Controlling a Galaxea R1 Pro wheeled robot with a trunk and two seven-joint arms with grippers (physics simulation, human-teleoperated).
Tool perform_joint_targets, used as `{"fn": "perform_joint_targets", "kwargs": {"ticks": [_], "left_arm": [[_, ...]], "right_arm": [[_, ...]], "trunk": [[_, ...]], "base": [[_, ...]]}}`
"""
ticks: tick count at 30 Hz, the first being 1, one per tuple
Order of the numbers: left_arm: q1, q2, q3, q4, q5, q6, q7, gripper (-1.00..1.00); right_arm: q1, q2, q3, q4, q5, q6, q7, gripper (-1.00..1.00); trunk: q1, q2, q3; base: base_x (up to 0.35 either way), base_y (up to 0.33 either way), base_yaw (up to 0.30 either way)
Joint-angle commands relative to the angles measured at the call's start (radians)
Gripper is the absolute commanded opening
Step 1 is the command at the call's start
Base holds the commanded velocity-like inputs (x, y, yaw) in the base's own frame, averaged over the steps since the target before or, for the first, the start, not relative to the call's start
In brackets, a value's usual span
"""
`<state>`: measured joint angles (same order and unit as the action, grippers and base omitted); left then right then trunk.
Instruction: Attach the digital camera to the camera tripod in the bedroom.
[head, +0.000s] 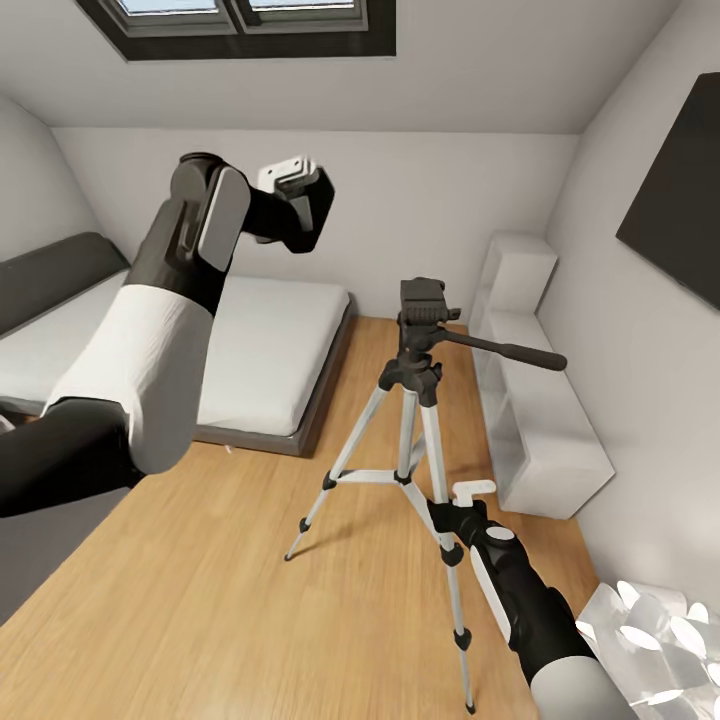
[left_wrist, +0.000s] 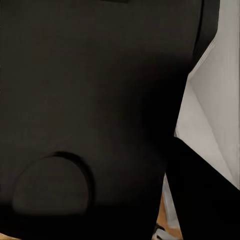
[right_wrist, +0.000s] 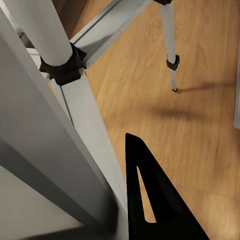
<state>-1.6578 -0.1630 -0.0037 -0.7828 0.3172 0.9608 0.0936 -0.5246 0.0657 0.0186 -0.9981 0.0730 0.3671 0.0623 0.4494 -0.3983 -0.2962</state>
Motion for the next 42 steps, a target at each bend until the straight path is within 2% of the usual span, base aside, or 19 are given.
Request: {"fn": "perform_joint_targets", "kwargs": {"ticks": [1,5,10,19,39,40,42], "left_arm": [[0.0,-0.001,0.005,0.002,0.016,0.008,0.016,-1.0],[0.002,-0.001,0.027,0.004,0.037,0.012,0.017,-1.0],[0.002,0.005,-0.002,0.003,0.072,0.008,0.0,-1.0],[0.002,0.012,-0.055,-0.017,0.07,-0.04,-0.029,-1.0],[0.002,0.099,-0.169,-0.081,0.068,-0.15,-0.093,-1.0],[0.002,0.102,-0.365,-0.081,0.068,-0.219,-0.463,-1.0],[0.002,0.109,-0.365,-0.079,0.068,-0.219,-0.462,-1.0]], "right_arm": [[0.0,0.0,0.0,-0.001,0.008,0.006,0.005,-1.0],[0.0,0.0,0.0,-0.001,0.008,0.006,0.005,-1.0],[0.0,0.0,0.0,-0.001,0.008,0.006,0.005,-1.0],[0.0,-0.001,0.0,0.0,0.008,0.006,0.005,-1.0],[0.0,0.0,0.0,0.0,0.009,0.006,0.005,-1.0],[0.0,0.0,0.0,0.0,0.008,0.006,0.005,-1.0],[0.0,0.0,0.0,0.0,0.009,0.006,0.005,-1.0]], "trunk": [[0.001,-0.002,-0.002],[0.001,-0.002,-0.002],[0.001,-0.002,-0.002],[0.001,-0.002,-0.002],[0.001,-0.002,-0.002],[0.001,-0.002,-0.002],[0.001,-0.002,-0.002]], "base": [[0.0,0.0,0.0],[0.0,0.0,0.0],[0.0,0.0,0.0],[0.0,0.0,0.0],[0.0,0.0,0.0],[0.0,0.0,0.0],[0.0,0.0,0.0]]}}
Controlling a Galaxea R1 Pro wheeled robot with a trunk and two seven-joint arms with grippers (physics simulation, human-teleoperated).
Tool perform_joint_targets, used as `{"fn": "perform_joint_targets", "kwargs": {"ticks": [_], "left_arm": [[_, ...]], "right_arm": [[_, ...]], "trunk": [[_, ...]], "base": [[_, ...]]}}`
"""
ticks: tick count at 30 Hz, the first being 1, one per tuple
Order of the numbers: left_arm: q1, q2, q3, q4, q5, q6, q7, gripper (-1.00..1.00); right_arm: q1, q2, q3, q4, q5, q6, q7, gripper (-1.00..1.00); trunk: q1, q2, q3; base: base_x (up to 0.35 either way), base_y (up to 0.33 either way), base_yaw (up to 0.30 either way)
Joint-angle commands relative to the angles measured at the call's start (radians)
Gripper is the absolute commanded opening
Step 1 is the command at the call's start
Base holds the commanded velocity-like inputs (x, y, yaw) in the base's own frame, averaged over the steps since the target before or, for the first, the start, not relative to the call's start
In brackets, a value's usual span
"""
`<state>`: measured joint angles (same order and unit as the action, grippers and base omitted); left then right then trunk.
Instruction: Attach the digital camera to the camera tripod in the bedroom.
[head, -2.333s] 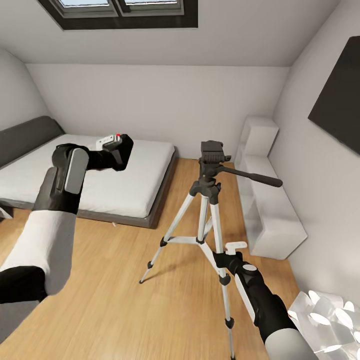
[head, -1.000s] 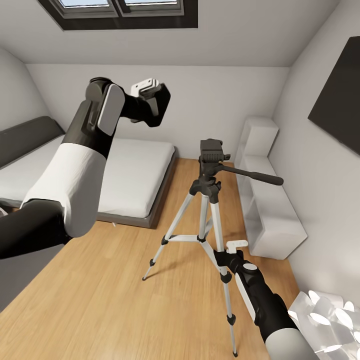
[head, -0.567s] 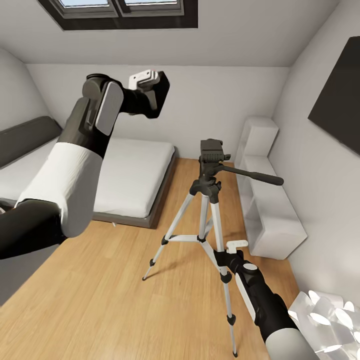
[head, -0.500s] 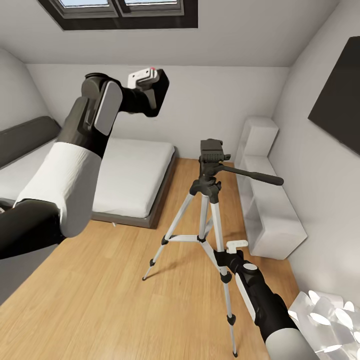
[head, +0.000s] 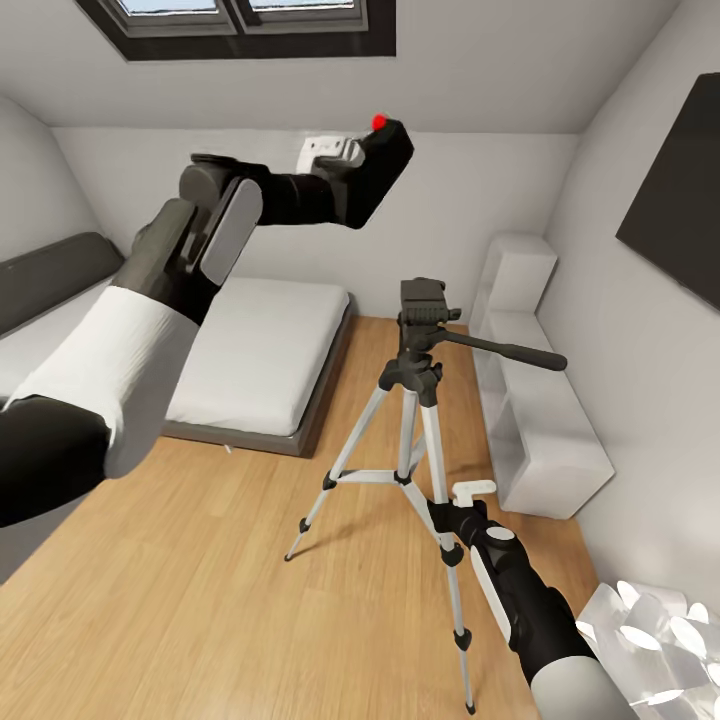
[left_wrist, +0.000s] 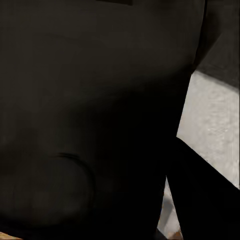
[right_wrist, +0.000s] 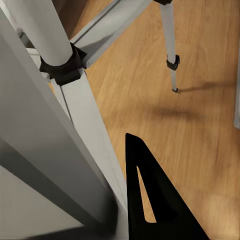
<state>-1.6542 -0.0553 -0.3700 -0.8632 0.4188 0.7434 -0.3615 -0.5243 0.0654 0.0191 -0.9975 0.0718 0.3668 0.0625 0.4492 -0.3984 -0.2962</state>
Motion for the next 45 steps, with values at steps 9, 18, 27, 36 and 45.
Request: {"fn": "perform_joint_targets", "kwargs": {"ticks": [9,18,27,36,45], "left_arm": [[-0.002,0.004,0.002,-0.004,-0.032,0.001,-0.004,-1.0],[-0.001,0.017,-0.053,-0.029,-0.041,0.0,-0.086,-1.0],[-0.002,0.04,-0.17,-0.036,-0.103,-0.002,-0.308,-1.0],[-0.002,0.05,-0.182,-0.049,-0.253,-0.111,-0.613,-1.0],[-0.002,0.051,-0.151,-0.055,-0.402,-0.187,-0.768,-1.0]], "right_arm": [[0.0,0.0,0.001,-0.001,0.01,0.006,0.005,-1.0],[0.0,0.001,0.001,-0.001,0.011,0.006,0.005,-1.0],[0.0,0.001,0.002,-0.001,0.011,0.006,0.005,-1.0],[0.0,0.001,0.002,-0.001,0.011,0.006,0.005,-1.0],[0.0,0.002,0.002,-0.001,0.011,0.006,0.004,-1.0]], "trunk": [[0.001,-0.002,-0.002],[0.001,-0.002,-0.002],[0.001,-0.002,-0.002],[0.001,-0.002,-0.002],[0.001,-0.002,-0.002]], "base": [[0.0,0.0,0.0],[0.0,0.0,0.0],[0.0,0.0,0.0],[0.0,0.0,0.0],[0.0,0.0,0.0]]}}
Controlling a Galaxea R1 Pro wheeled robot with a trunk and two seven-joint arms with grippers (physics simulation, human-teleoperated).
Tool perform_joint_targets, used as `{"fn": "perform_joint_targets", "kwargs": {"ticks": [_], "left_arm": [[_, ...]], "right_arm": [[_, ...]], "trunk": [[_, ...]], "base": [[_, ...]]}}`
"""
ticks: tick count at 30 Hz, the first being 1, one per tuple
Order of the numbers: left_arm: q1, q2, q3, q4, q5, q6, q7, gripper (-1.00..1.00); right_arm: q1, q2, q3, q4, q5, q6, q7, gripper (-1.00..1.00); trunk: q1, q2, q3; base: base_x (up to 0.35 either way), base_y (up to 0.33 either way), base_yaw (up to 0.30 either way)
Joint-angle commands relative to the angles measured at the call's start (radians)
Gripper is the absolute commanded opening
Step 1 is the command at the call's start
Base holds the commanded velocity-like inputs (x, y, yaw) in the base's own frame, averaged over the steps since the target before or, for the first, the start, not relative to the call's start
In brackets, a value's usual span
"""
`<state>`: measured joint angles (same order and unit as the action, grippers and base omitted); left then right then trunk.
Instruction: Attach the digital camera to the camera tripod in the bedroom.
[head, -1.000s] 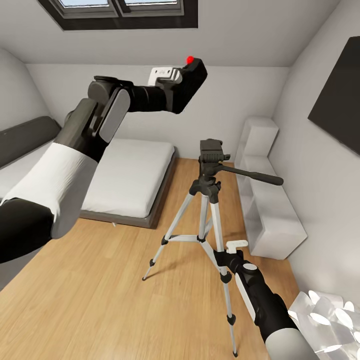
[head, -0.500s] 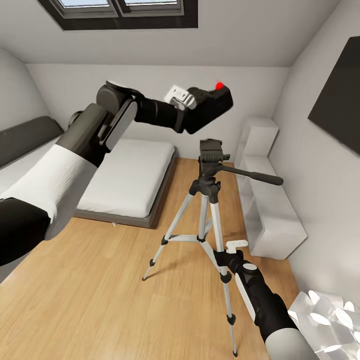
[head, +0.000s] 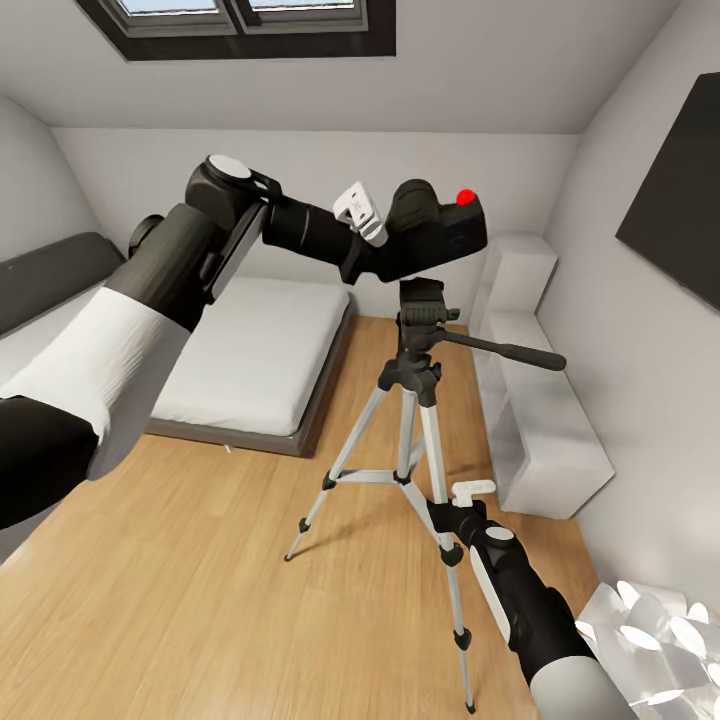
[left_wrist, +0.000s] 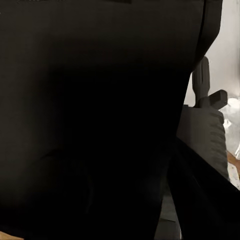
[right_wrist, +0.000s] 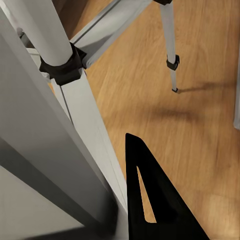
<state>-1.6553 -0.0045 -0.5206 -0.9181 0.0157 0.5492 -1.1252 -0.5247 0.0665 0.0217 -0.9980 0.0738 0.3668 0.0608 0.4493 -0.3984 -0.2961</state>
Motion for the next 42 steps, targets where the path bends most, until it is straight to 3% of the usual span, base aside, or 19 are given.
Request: {"fn": "perform_joint_targets", "kwargs": {"ticks": [1,9,15,26,37,42], "left_arm": [[-0.001,0.0,0.015,0.0,-0.006,0.004,-0.012,-1.0],[-0.001,0.005,0.076,-0.001,-0.021,-0.005,-0.029,-1.0],[-0.001,0.023,0.086,-0.002,-0.023,-0.007,-0.035,-1.0],[-0.001,0.034,0.087,-0.003,-0.03,0.011,-0.037,-1.0],[0.0,0.024,0.083,-0.014,-0.143,0.111,-0.037,-1.0],[-0.001,0.023,0.084,-0.021,-0.162,0.13,-0.037,-1.0]], "right_arm": [[0.0,0.001,0.0,-0.001,0.009,0.006,0.005,-1.0],[0.0,0.0,0.0,-0.001,0.009,0.006,0.005,-1.0],[0.0,0.0,0.0,-0.001,0.009,0.006,0.005,-1.0],[0.0,-0.001,0.0,-0.001,0.01,0.006,0.005,-1.0],[0.0,-0.001,0.0,-0.001,0.01,0.006,0.005,-1.0],[0.0,-0.001,0.0,-0.001,0.01,0.006,0.005,-1.0]], "trunk": [[0.001,-0.002,-0.002],[0.001,-0.002,-0.002],[0.001,-0.002,-0.002],[0.001,-0.002,-0.002],[0.001,-0.002,-0.002],[0.001,-0.002,-0.002]], "base": [[0.0,0.0,0.0],[0.0,0.0,0.0],[0.0,0.0,0.0],[0.0,0.0,0.0],[0.0,0.0,0.0],[0.0,0.0,0.0]]}}
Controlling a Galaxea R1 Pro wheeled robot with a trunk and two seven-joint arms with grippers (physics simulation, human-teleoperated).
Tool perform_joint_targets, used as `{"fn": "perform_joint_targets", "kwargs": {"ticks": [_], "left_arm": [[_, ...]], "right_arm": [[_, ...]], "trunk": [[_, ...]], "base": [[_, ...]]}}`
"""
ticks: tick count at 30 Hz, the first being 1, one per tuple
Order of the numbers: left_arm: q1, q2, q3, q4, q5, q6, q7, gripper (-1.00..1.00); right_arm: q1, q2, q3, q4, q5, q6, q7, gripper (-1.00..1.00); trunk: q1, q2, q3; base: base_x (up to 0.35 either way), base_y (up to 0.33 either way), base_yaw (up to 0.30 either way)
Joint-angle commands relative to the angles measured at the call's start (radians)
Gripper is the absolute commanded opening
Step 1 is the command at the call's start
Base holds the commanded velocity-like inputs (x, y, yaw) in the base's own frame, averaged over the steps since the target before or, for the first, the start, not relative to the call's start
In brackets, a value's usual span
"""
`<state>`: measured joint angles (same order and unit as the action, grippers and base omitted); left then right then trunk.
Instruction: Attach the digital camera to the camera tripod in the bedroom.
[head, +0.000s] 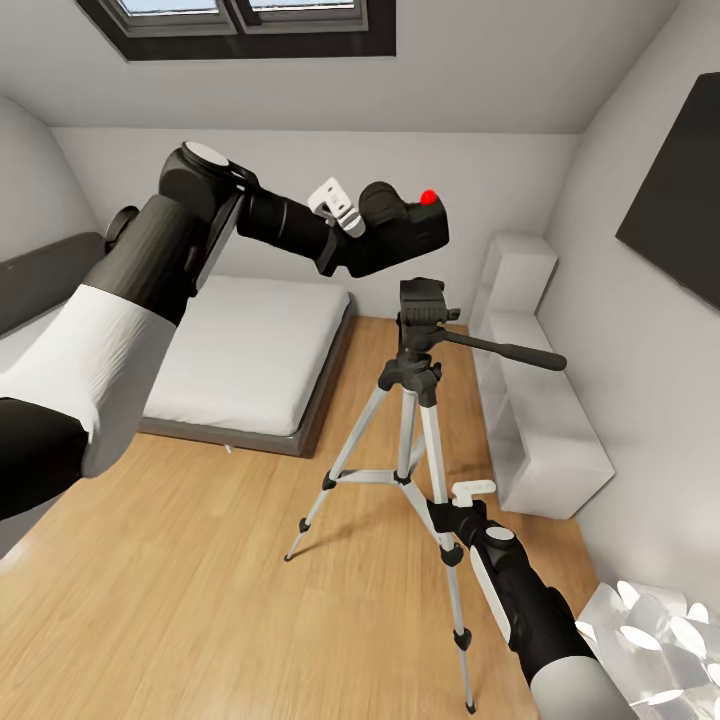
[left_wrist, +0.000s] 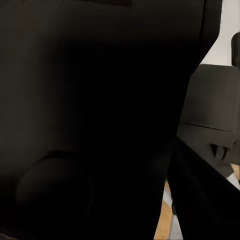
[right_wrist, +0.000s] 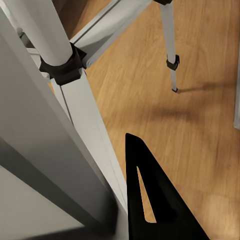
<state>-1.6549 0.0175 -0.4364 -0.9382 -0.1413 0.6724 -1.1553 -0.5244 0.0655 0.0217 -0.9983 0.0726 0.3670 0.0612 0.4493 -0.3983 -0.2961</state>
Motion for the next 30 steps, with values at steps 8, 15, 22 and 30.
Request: {"fn": "perform_joint_targets", "kwargs": {"ticks": [8,15,22,30], "left_arm": [[-0.002,-0.006,0.0,-0.003,-0.01,0.013,-0.007,-1.0],[-0.001,-0.014,0.01,0.008,0.0,0.009,0.006,-1.0],[0.001,0.005,0.042,0.015,0.03,0.006,0.05,-1.0],[0.001,-0.026,-0.004,-0.016,0.015,0.003,0.053,-1.0]], "right_arm": [[0.0,0.001,0.0,0.0,0.012,0.006,0.005,-1.0],[0.0,0.0,0.0,0.0,0.012,0.007,0.006,-1.0],[0.0,0.001,0.0,0.0,0.012,0.006,0.004,-1.0],[0.0,0.001,0.001,0.0,0.012,0.005,0.003,-1.0]], "trunk": [[0.001,-0.002,-0.002],[0.001,-0.002,-0.002],[0.001,-0.002,-0.002],[0.001,-0.002,-0.002]], "base": [[0.0,0.0,0.0],[0.0,0.0,0.0],[0.0,0.0,0.0],[0.0,0.0,0.0]]}}
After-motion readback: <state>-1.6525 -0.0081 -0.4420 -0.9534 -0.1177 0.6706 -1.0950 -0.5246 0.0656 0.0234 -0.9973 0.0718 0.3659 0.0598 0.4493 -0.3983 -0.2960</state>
